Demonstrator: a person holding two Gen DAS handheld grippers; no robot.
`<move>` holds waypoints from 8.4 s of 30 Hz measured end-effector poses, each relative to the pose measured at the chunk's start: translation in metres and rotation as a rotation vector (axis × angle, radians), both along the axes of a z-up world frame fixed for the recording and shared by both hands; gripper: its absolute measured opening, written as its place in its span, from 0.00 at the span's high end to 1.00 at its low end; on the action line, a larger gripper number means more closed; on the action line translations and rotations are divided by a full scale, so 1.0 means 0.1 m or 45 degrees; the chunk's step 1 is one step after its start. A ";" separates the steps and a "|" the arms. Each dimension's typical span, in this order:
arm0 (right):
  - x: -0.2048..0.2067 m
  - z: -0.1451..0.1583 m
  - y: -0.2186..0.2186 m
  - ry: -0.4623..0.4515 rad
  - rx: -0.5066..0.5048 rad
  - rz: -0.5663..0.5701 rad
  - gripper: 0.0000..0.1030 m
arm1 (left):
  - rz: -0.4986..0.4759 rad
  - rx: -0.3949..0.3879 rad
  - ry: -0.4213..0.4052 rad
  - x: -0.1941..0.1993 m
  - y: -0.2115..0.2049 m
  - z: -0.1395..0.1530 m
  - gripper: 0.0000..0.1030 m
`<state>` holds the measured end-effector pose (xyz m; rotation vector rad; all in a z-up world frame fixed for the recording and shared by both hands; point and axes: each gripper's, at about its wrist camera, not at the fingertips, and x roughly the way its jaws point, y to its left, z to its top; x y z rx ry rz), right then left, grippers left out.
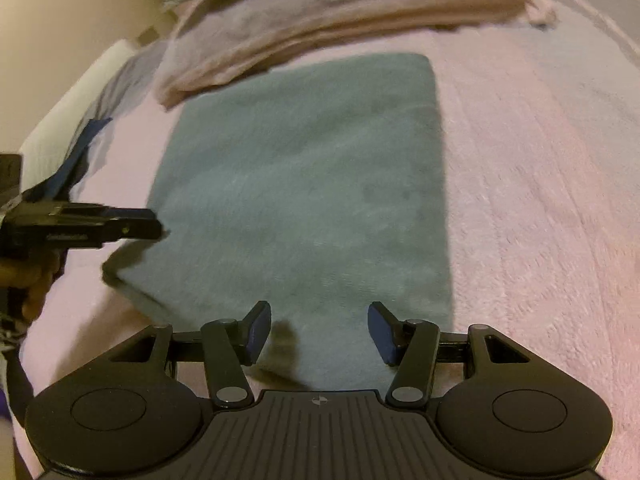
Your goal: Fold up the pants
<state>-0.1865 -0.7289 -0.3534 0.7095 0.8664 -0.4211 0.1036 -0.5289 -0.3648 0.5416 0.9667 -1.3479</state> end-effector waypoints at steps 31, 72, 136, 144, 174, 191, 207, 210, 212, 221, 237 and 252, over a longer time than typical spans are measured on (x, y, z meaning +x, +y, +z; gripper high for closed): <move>0.11 -0.47 -1.66 -0.269 0.490 0.049 0.70 | 0.320 -0.051 0.085 -0.18 0.61 0.23 0.40; -3.46 1.32 -1.45 -0.066 0.008 0.043 0.37 | 0.478 -0.062 0.165 -2.94 1.10 0.80 0.37; -4.01 0.47 -2.69 -0.101 0.338 -0.031 0.31 | 0.423 -0.039 0.566 -3.45 -0.15 -0.17 0.30; -4.04 -0.03 -2.73 -0.177 0.505 -0.071 0.16 | 0.358 0.025 0.698 -3.33 -0.26 -0.45 0.32; -5.87 2.00 -2.60 -0.486 0.364 -0.873 0.75 | -0.373 0.006 0.453 -4.54 -1.94 1.43 0.71; -7.35 1.41 -4.98 -0.452 0.385 -1.154 0.75 | -0.623 0.107 0.424 -6.61 -5.12 1.05 0.71; -7.48 0.80 -5.25 -0.326 0.480 -1.095 0.73 | -0.544 0.234 0.432 -6.65 -5.41 0.39 0.71; -7.49 0.70 -5.18 -0.357 0.457 -1.076 0.68 | -0.495 0.245 0.429 -6.66 -5.38 0.14 0.67; -7.51 0.75 -5.12 -0.358 0.431 -1.075 0.60 | -0.482 0.210 0.425 -6.66 -5.33 0.11 0.63; -7.48 1.59 -4.31 -0.181 0.015 -1.049 0.31 | -0.359 0.036 0.240 -6.37 -4.85 0.76 0.53; -6.54 2.41 -2.17 0.156 -0.251 -1.064 0.21 | -0.257 -0.043 0.005 -6.74 -2.87 1.65 0.01; -6.11 3.15 -1.10 0.169 -0.394 -1.125 0.21 | -0.251 -0.143 -0.062 -6.78 -1.73 2.33 0.01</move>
